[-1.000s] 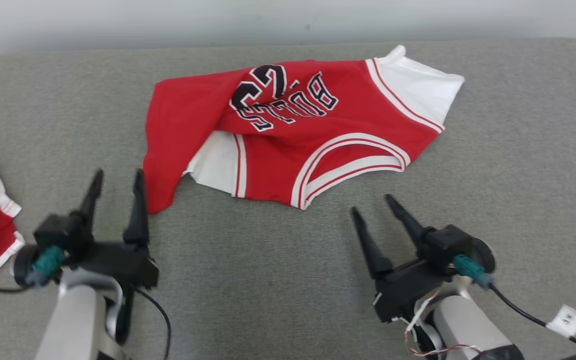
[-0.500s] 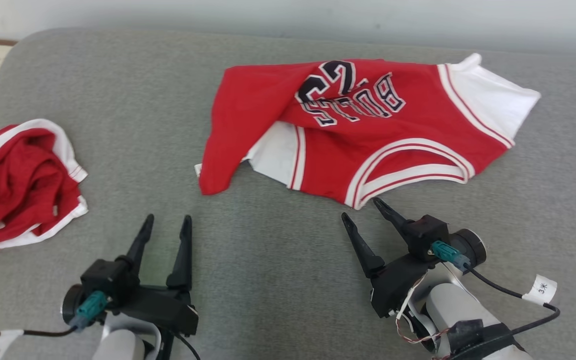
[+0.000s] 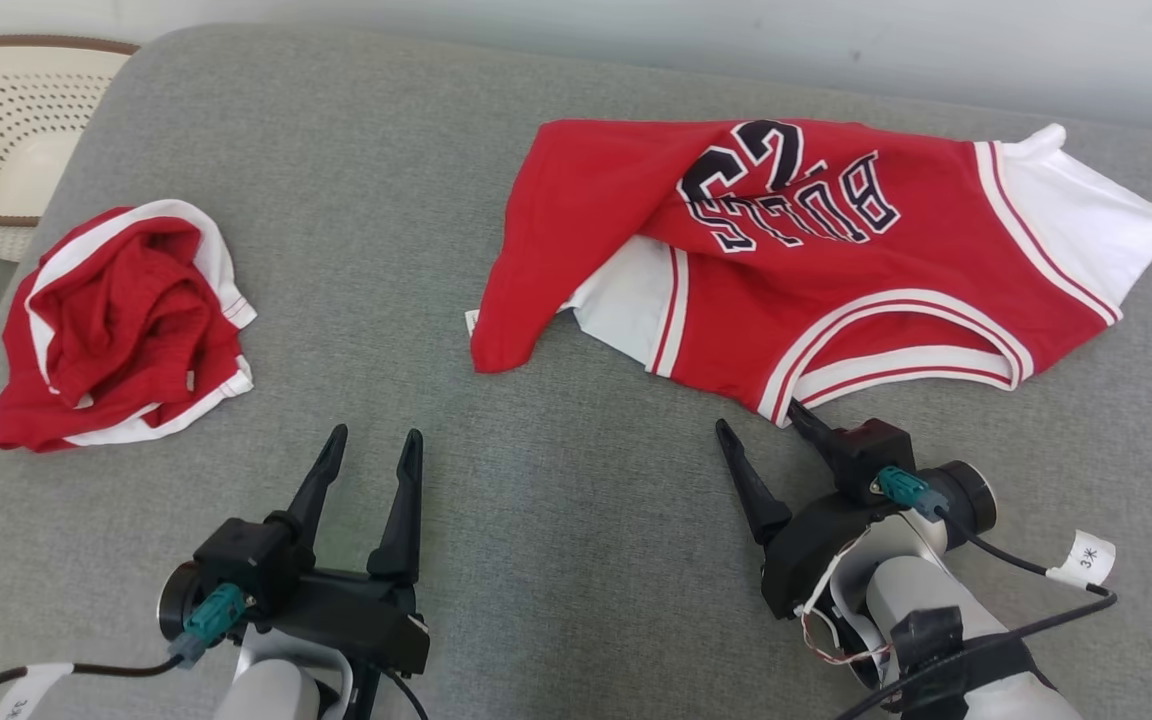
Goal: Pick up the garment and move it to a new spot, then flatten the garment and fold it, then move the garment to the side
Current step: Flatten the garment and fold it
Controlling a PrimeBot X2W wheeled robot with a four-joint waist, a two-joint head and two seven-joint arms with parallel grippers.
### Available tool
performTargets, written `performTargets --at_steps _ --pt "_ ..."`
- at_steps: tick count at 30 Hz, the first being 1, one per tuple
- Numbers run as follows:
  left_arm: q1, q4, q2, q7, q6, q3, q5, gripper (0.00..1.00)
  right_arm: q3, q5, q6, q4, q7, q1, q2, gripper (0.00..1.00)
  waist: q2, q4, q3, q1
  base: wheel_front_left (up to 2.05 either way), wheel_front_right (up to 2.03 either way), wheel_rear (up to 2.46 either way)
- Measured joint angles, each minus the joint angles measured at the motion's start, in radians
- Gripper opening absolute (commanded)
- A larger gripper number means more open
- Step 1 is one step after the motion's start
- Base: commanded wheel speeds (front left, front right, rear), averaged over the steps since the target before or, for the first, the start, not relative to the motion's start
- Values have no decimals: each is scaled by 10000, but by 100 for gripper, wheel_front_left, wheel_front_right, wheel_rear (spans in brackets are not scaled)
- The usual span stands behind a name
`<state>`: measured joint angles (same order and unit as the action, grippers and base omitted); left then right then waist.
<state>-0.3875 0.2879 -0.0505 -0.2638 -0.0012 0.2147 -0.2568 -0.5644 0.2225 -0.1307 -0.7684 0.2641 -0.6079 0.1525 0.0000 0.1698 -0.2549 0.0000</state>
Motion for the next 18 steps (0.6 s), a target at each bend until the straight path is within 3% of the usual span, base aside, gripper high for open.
performTargets --at_steps 3,4,5,6,7,13,18 --pt "113 -56 0 0 33 84 -38 100 190 -128 2 -228 2 -146 -100 93 0 110 5 0 0 0 0" --pt "174 -58 2 0 46 111 -59 100 219 -144 2 -270 2 -174 -128 36 0 128 6 0 0 0 0" --pt "192 -58 2 0 77 123 -69 100 240 -180 2 -309 2 -181 -161 36 0 137 6 0 0 0 0" --pt "189 -61 -2 0 86 127 -73 100 249 -194 2 -341 2 -185 -180 7 0 139 11 0 0 0 0" --pt "189 -61 0 0 84 132 -82 100 270 -194 2 -343 2 -188 -192 0 0 137 16 0 0 0 0" --pt "198 -73 0 0 31 86 -69 100 199 -209 2 284 -2 -58 -35 0 0 -44 80 0 0 0 0" --pt "198 -13 -2 0 -98 107 -105 100 2 4 2 978 -2 536 546 0 0 -413 182 0 0 0 0"
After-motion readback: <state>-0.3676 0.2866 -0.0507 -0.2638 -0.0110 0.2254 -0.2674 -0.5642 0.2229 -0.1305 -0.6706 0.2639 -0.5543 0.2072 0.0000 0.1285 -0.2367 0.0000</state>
